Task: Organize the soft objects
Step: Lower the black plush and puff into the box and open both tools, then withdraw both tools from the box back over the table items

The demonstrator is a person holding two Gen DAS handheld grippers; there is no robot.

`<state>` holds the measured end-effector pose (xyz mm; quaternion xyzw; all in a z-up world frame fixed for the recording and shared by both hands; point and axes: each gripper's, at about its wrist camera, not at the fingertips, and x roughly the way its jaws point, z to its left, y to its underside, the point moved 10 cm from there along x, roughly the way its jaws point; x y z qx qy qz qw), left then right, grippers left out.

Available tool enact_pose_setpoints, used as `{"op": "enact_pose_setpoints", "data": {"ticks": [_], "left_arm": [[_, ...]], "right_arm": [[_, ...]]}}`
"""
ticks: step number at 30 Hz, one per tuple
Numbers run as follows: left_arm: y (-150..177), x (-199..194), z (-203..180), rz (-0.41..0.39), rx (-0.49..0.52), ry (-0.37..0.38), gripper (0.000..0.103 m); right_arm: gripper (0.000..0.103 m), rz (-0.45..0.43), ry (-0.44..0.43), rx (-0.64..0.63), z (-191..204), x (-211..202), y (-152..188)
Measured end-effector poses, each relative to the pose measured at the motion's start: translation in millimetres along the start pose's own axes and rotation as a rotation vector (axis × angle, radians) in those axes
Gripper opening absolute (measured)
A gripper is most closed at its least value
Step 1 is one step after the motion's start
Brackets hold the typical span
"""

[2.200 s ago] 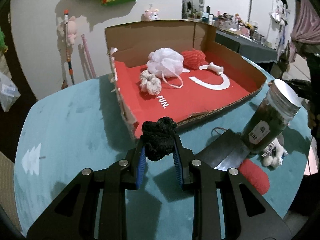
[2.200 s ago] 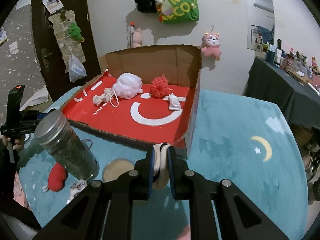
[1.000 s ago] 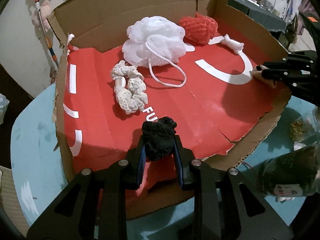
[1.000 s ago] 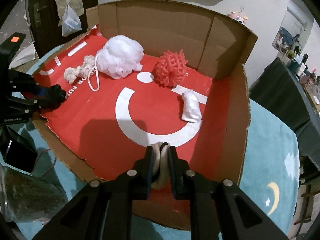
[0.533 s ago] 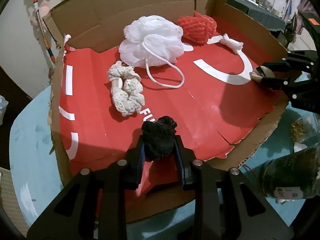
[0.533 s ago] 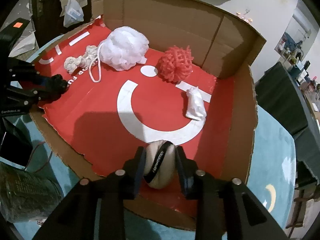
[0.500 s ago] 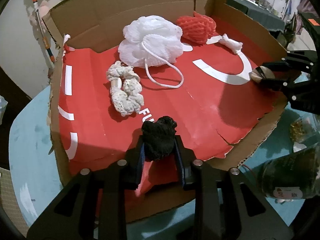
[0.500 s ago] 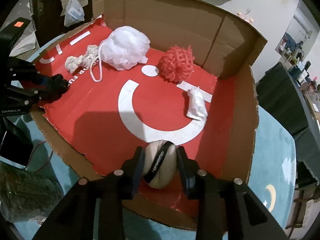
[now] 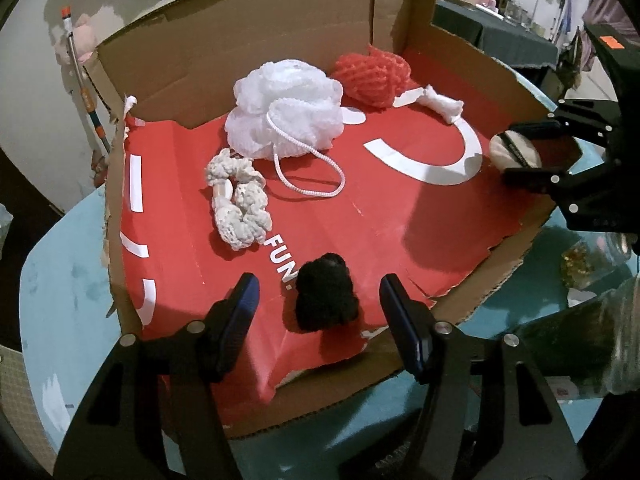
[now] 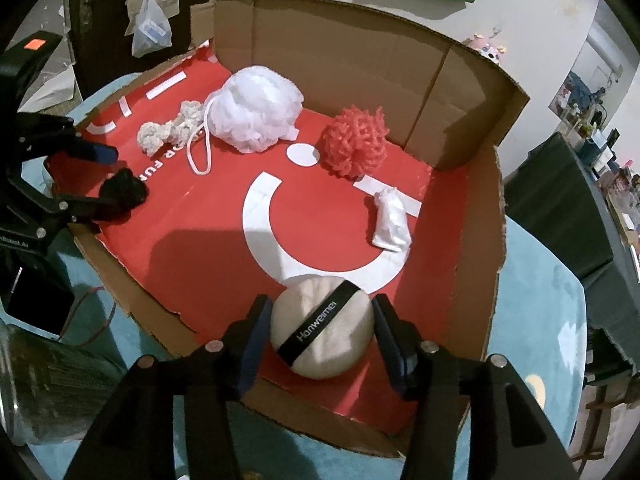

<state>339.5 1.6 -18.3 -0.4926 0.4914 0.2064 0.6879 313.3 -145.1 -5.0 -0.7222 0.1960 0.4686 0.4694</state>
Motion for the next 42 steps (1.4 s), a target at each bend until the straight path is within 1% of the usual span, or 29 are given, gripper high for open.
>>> {"op": "enact_pose_setpoints", "data": {"ticks": [3, 6, 9, 11, 12, 14, 18, 19, 20, 25, 30, 32, 35, 38, 42], "left_arm": [[-2.3, -6.6, -2.4, -0.013, -0.007, 0.005, 0.061], [-4.3, -14.4, -3.0, -0.039, -0.019, 0.012, 0.063], [-5.5, -25.1, -6.7, -0.067, -0.031, 0.016, 0.066], [-4.8, -34.7, -9.9, -0.091, -0.035, 0.017, 0.067], [-4.0, -41.8, -12.4, -0.106, -0.036, 0.017, 0.068], [-2.8, -53.9, -15.7, -0.137, -0.041, 0.014, 0.072], [2.1, -83.8, -27.1, -0.219, -0.059, 0.015, 0.074], [3.0, -89.5, -29.9, -0.234, -0.061, 0.015, 0.076], [4.7, -96.3, -33.7, -0.253, -0.065, 0.015, 0.078], [16.7, -132.0, -49.3, -0.354, -0.103, 0.012, 0.081], [32.4, -163.6, -68.3, -0.444, -0.121, -0.02, 0.082], [39.5, -174.1, -75.3, -0.475, -0.135, -0.021, 0.088], [51.7, -187.4, -85.3, -0.522, -0.165, -0.044, 0.089], [67.7, -197.4, -96.7, -0.567, -0.195, -0.084, 0.089], [86.0, -200.3, -108.6, -0.595, -0.231, -0.095, 0.089]], "right_arm": [[0.064, -0.009, 0.004, 0.004, -0.6, -4.0, -0.6], [0.066, -0.02, -0.001, 0.011, 0.0, -8.8, -1.7], [0.066, -0.038, 0.001, 0.022, -0.2, -17.7, -2.7], [0.07, -0.058, -0.002, 0.035, -0.6, -28.0, -2.4], [0.073, -0.069, -0.002, 0.042, -1.0, -33.4, -2.3], [0.078, -0.103, -0.007, 0.059, -1.0, -49.1, -2.1], [0.087, -0.178, -0.017, 0.101, -0.5, -85.2, 0.9], [0.09, -0.199, -0.021, 0.112, 0.2, -94.8, 2.3], [0.092, -0.223, -0.025, 0.123, 1.5, -105.8, 4.3], [0.1, -0.324, -0.023, 0.15, 13.4, -151.3, 18.7], [0.103, -0.413, 0.004, 0.163, 27.9, -190.3, 38.4], [0.103, -0.448, 0.019, 0.171, 34.6, -205.1, 48.1], [0.103, -0.499, 0.036, 0.195, 45.6, -221.4, 63.9], [0.103, -0.534, 0.068, 0.221, 54.0, -230.3, 80.4], [0.103, -0.56, 0.125, 0.251, 63.7, -230.8, 101.7]]}}
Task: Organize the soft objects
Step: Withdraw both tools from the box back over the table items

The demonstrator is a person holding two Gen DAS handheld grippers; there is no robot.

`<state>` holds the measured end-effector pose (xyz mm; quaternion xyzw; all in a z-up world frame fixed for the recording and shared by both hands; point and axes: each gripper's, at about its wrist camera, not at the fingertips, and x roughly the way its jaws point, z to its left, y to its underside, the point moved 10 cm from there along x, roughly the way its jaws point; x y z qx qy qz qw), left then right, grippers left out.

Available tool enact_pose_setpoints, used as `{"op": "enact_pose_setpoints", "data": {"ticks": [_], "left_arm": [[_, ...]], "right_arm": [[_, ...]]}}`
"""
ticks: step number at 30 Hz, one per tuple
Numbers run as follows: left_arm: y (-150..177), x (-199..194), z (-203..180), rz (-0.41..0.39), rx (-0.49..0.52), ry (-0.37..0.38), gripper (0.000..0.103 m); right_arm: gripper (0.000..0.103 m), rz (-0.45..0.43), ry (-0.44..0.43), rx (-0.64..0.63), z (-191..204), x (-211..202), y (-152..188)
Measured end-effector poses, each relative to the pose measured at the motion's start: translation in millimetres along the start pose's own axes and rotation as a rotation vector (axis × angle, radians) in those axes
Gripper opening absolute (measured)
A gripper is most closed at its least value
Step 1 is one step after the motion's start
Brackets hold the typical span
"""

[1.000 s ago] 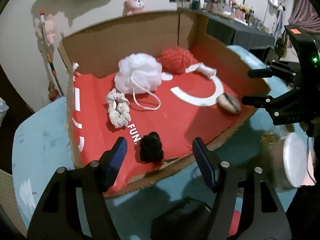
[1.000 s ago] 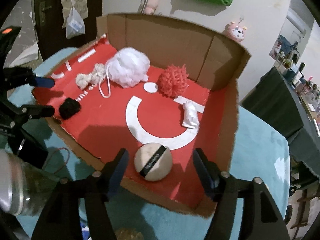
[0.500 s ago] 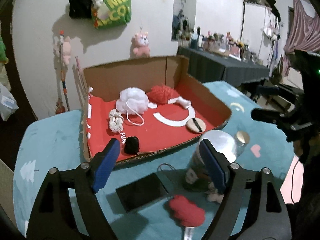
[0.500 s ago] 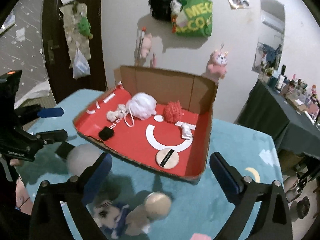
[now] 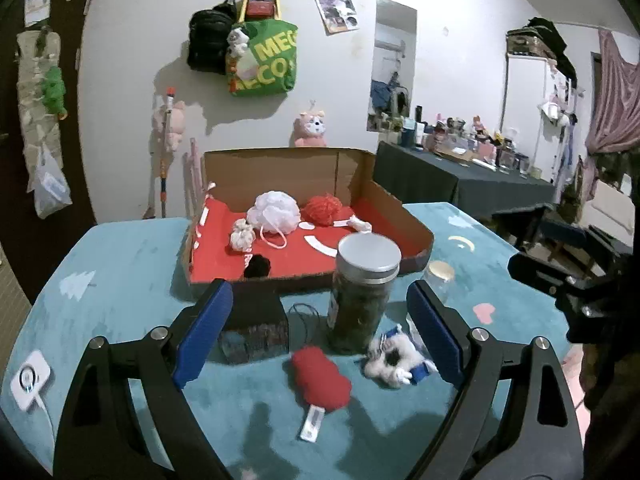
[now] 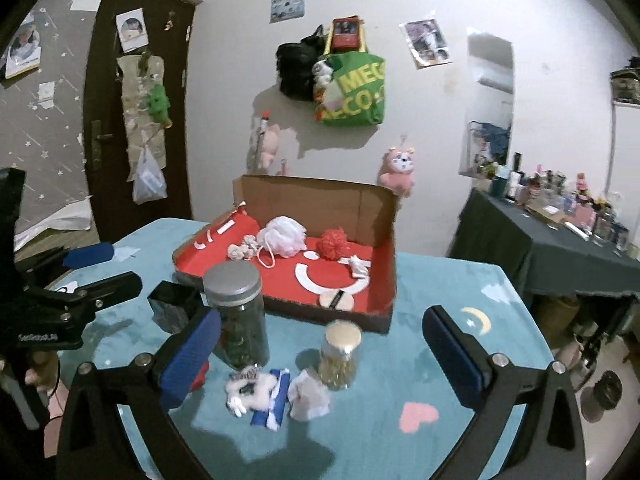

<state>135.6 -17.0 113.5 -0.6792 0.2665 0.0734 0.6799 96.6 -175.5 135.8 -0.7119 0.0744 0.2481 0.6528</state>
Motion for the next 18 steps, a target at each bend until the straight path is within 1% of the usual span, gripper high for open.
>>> {"op": "enact_pose_setpoints", "data": {"ticks": [5, 9, 12, 18], "left_arm": [[22.0, -10.7, -5.7, -0.03, -0.01, -0.051, 0.09], [45.0, -10.7, -5.5, -0.016, -0.037, -0.071, 0.09], [58.8, -8.8, -4.6, -0.013, -0.042, -0.094, 0.09], [77.6, -3.9, -2.5, -0.013, -0.056, -0.118, 0.09]], "right_arm": [[0.103, -0.003, 0.026, 0.032, 4.0, -7.4, 27.1], [0.103, -0.008, 0.04, 0.059, 4.7, -7.2, 46.9], [0.103, -0.027, 0.061, 0.097, 1.2, -6.2, 59.1], [0.103, -0.03, 0.108, 0.119, -2.8, 2.0, 84.1]]}}
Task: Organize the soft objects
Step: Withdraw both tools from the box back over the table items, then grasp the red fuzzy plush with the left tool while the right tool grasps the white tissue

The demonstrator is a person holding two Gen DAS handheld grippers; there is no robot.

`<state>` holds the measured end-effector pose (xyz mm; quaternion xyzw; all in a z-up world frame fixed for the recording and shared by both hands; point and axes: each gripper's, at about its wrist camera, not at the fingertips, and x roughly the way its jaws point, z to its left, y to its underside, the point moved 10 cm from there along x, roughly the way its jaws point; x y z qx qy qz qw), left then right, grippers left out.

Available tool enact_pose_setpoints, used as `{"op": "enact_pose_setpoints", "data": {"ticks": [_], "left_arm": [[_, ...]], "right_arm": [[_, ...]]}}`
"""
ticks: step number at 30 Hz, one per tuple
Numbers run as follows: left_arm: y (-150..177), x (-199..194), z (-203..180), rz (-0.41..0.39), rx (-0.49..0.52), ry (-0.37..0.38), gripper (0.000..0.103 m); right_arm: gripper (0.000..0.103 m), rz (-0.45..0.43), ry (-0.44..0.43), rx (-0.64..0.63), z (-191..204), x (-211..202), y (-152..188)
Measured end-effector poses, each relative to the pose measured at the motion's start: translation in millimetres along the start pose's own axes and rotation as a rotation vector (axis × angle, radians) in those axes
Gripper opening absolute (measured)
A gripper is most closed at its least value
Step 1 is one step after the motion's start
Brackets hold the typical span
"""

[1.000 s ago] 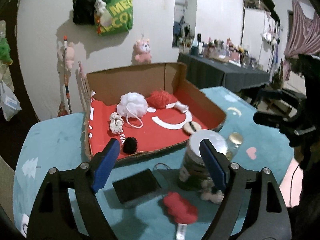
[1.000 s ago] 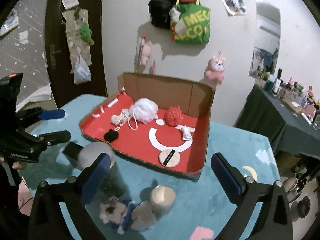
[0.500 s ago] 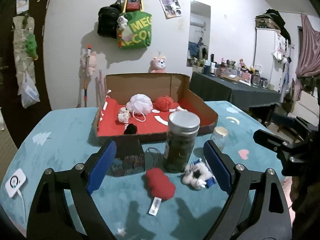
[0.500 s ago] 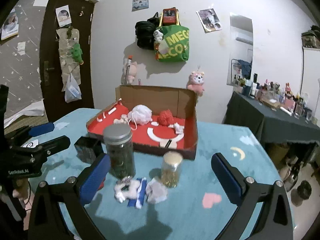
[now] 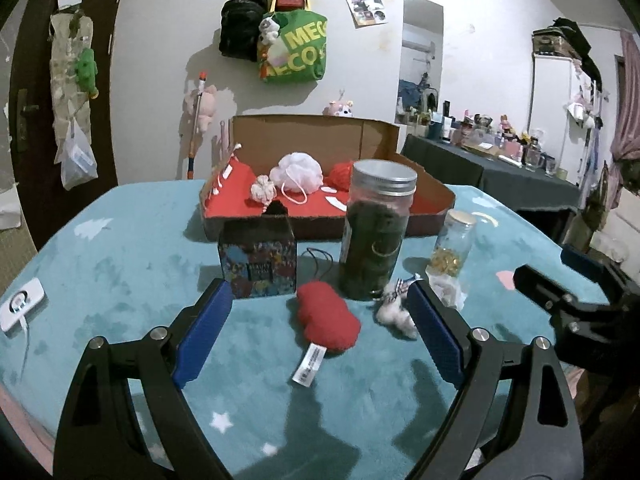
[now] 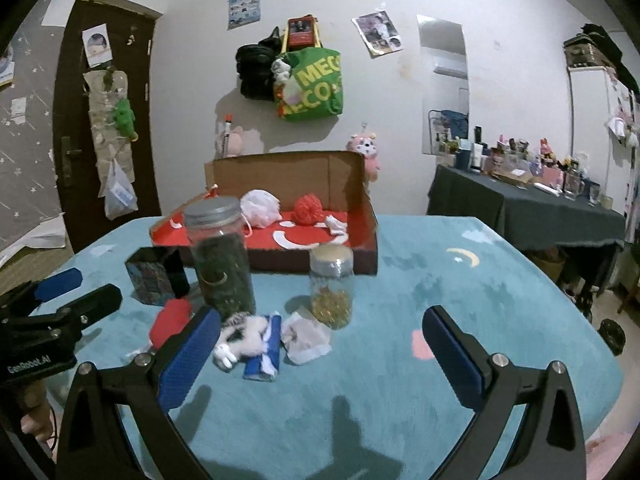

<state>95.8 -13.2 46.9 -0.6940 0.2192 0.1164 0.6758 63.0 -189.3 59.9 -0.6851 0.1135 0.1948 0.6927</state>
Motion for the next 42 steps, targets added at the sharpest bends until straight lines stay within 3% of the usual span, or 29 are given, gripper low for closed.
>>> {"op": "enact_pose_setpoints", "data": {"ticks": [13, 24, 34, 36, 39, 41, 42], "left_arm": [[37.3, 26.8, -1.7, 0.065, -0.012, -0.029, 0.09], [48.5, 44.0, 0.0, 0.138, -0.021, -0.032, 0.09], [40.7, 70.5, -0.9, 0.234, -0.019, -0.024, 0.089], [40.5, 76.5, -0.6, 0.258, -0.018, -0.026, 0.089], [41.6, 86.4, 0.5, 0.289, -0.019, -0.02, 0.072], [43.3, 91.4, -0.6, 0.309, -0.018, -0.009, 0.052], [45.7, 94.4, -1.3, 0.328, -0.018, 0.0, 0.051]], "right_arm": [[0.103, 0.087, 0.039, -0.002, -6.9, 27.4, 48.2], [0.103, 0.131, 0.023, 0.008, -10.0, 37.9, 54.5], [0.103, 0.254, -0.092, 0.039, -11.2, 71.2, 42.2], [0.099, 0.279, -0.104, 0.036, -10.2, 78.6, 40.9], [0.087, 0.336, -0.128, 0.034, -7.7, 93.0, 42.0], [0.079, 0.377, -0.149, 0.044, -5.6, 101.3, 45.3], [0.072, 0.394, -0.164, 0.047, -3.8, 104.5, 46.9]]}}
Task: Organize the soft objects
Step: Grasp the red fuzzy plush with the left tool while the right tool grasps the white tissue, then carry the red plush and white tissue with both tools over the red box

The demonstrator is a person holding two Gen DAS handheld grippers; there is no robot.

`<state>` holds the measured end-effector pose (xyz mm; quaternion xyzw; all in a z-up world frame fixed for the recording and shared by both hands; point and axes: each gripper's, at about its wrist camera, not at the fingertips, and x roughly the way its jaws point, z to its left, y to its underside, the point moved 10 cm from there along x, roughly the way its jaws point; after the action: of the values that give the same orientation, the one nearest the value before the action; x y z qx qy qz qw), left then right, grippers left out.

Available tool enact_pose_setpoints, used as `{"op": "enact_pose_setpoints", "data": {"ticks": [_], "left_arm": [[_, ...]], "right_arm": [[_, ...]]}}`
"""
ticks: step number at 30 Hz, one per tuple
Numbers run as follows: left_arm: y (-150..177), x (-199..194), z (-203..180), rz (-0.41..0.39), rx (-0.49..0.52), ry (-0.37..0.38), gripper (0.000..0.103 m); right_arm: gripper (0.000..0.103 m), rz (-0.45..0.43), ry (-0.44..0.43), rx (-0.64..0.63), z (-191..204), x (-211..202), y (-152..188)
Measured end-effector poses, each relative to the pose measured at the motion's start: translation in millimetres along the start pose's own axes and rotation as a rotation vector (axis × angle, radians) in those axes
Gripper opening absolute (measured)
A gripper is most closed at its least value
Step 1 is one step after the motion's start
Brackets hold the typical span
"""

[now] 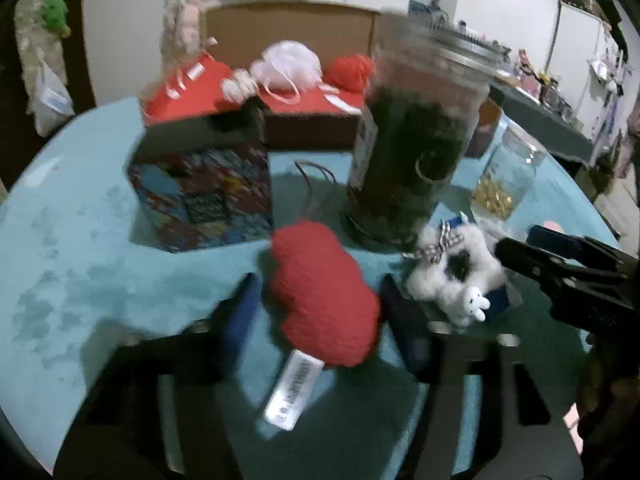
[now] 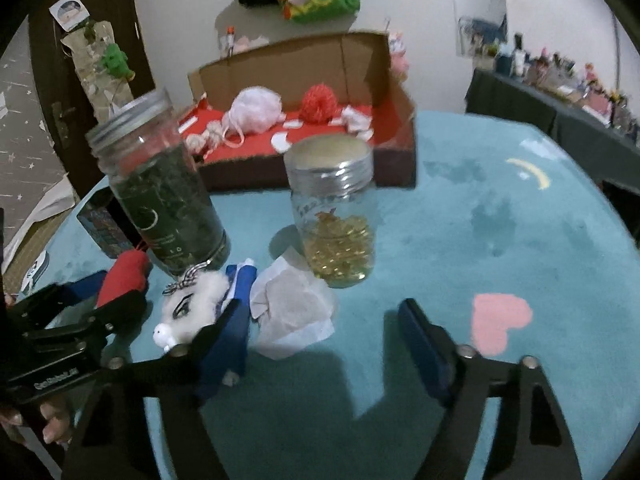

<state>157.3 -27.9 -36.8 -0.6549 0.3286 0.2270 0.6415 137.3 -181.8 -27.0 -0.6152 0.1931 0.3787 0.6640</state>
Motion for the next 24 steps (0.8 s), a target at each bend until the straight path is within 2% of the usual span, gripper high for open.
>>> {"op": "enact_pose_setpoints", "data": {"ticks": [1, 3, 4, 5, 9, 24], "left_arm": [[1.7, 4.0, -1.3, 0.02, 0.001, 0.015, 0.047], [2.1, 5.4, -4.9, 0.021, 0.017, 0.03, 0.045], [1.7, 4.8, -6.7, 0.017, 0.026, 0.034, 0.044], [1.4, 4.3, -7.9, 0.015, 0.033, 0.036, 0.043], [-0.4, -0.2, -12.2, 0.003, 0.054, 0.044, 0.043], [-10.7, -19.4, -14.6, -0.035, 0.098, 0.042, 0.043]], "right_arm": [[0.06, 0.015, -0.014, -0.002, 2.0, 3.3, 0.9], [0.046, 0.022, -0.029, -0.029, 8.0, 4.9, 2.1], [0.026, 0.017, -0.045, -0.041, 12.0, 3.7, 2.3], [0.016, 0.012, -0.063, -0.046, 15.3, 2.1, 3.0], [0.011, -0.028, -0.046, -0.093, 22.9, -6.8, 2.4], [0.011, -0.077, -0.014, -0.135, 28.9, -26.6, -6.9]]}}
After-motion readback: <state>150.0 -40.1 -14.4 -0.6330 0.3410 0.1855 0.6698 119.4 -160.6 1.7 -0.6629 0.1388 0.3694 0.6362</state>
